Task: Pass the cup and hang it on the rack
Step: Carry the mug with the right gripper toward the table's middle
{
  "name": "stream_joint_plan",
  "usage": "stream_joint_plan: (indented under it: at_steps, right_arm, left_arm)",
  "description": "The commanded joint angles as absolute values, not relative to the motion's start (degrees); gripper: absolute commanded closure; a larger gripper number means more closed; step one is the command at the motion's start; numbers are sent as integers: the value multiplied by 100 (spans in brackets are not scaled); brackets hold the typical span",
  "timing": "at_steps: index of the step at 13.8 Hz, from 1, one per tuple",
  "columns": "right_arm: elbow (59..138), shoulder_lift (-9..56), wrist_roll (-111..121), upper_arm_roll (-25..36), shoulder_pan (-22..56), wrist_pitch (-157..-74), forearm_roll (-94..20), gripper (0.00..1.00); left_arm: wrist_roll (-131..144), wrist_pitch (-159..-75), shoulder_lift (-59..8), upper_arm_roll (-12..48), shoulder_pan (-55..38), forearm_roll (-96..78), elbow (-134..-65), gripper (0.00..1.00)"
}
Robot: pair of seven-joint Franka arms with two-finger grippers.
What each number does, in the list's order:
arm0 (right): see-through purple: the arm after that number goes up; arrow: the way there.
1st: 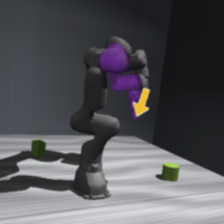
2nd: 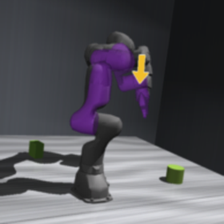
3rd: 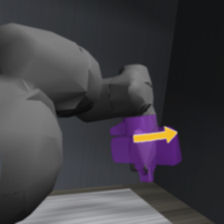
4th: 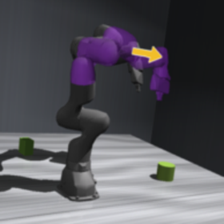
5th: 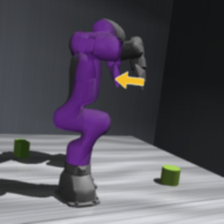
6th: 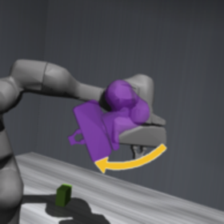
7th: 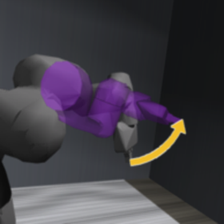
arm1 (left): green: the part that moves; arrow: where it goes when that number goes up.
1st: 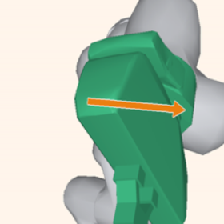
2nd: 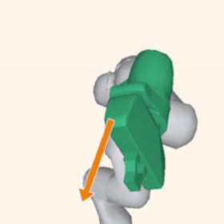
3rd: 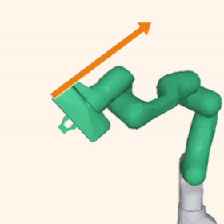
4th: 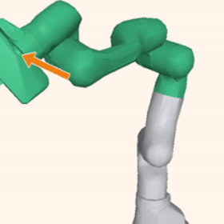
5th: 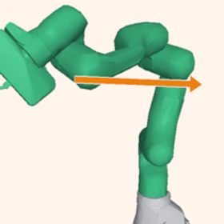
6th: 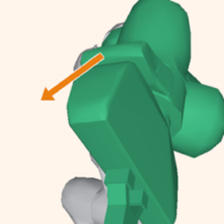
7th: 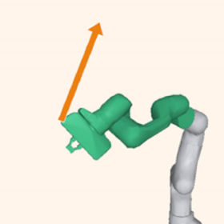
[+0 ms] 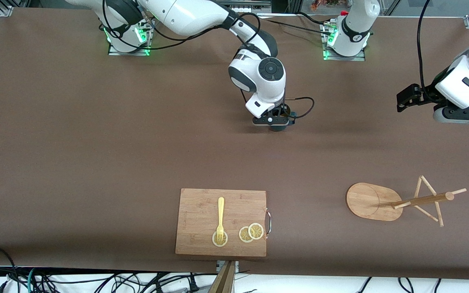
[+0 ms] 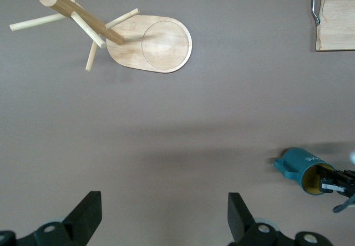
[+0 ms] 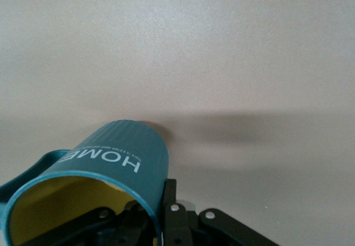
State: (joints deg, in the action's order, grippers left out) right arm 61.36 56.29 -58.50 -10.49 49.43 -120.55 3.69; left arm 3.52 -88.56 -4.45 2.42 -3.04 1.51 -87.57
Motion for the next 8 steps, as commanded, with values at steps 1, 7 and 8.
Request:
stream_joint_plan:
  at_steps: [1, 7, 8]
  right_arm:
    - [5959, 5748, -5994, -1020, 5010, -12103, 404, 83]
    - [5933, 5100, -5907, -993, 4765, -11507, 334, 0]
    - [5941, 4837, -5889, -1045, 4529, -11322, 334, 0]
  left_arm:
    - [308, -8798, -431, 220, -308, 97, -8710, 0]
    - [281, -8772, -457, 220, -299, 97, -8727, 0]
    - [281, -8641, -518, 220, -308, 123, -8745, 0]
